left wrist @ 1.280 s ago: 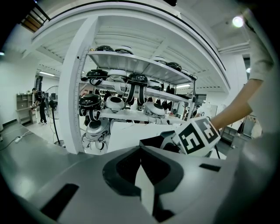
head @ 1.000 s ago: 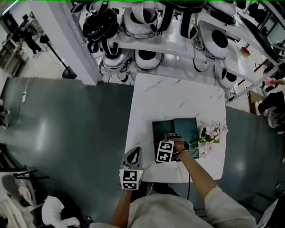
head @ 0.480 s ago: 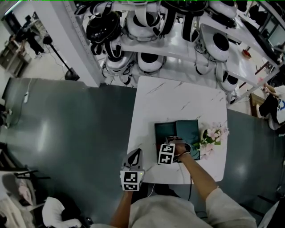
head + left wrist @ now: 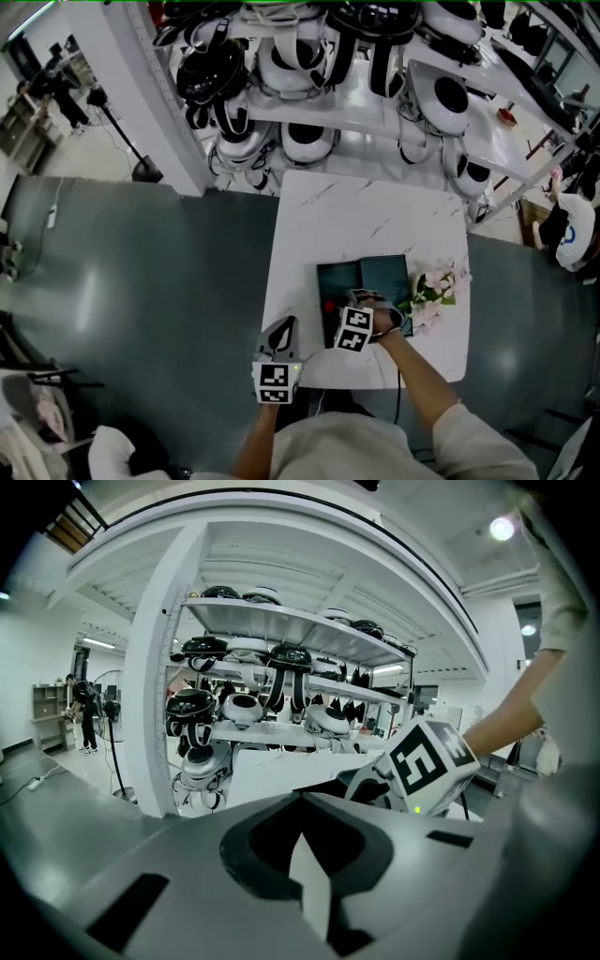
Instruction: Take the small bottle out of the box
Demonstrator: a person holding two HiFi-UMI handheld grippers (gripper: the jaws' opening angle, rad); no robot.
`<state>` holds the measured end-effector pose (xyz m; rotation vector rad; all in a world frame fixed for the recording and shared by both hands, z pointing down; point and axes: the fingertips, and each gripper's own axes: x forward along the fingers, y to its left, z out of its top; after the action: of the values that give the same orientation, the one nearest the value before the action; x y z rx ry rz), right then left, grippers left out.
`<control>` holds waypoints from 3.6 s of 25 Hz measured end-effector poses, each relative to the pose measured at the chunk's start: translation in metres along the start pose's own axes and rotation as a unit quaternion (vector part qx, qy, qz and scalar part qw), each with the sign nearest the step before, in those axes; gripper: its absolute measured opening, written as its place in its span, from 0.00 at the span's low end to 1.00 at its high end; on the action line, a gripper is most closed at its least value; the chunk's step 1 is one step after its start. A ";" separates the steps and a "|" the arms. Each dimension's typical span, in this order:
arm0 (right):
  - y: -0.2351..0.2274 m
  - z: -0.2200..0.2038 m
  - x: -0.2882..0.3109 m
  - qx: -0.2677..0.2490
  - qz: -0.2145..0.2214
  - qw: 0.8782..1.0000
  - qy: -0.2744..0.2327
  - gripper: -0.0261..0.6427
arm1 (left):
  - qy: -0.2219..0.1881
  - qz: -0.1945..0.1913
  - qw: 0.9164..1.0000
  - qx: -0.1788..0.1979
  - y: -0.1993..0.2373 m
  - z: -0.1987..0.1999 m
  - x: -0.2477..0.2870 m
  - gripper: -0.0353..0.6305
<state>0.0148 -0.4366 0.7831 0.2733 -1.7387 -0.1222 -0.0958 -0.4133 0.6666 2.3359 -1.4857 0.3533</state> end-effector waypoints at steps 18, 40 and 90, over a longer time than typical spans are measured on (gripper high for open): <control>-0.025 -0.006 -0.065 0.360 -0.034 0.900 -0.245 0.39 | -0.010 0.004 1.000 0.022 -0.017 0.016 -0.013 0.08; -0.039 -0.019 -0.196 0.381 -0.151 0.832 -0.374 0.39 | -0.043 0.012 0.998 0.042 -0.043 0.061 -0.035 0.08; -0.035 -0.046 -0.312 0.363 -0.244 0.793 -0.423 0.39 | -0.119 0.010 0.987 0.103 -0.086 0.154 -0.070 0.08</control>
<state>0.1151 -0.3895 0.4854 1.4235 -2.5131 0.0805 -0.0439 -0.3867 0.4859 2.6049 -1.6510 0.2517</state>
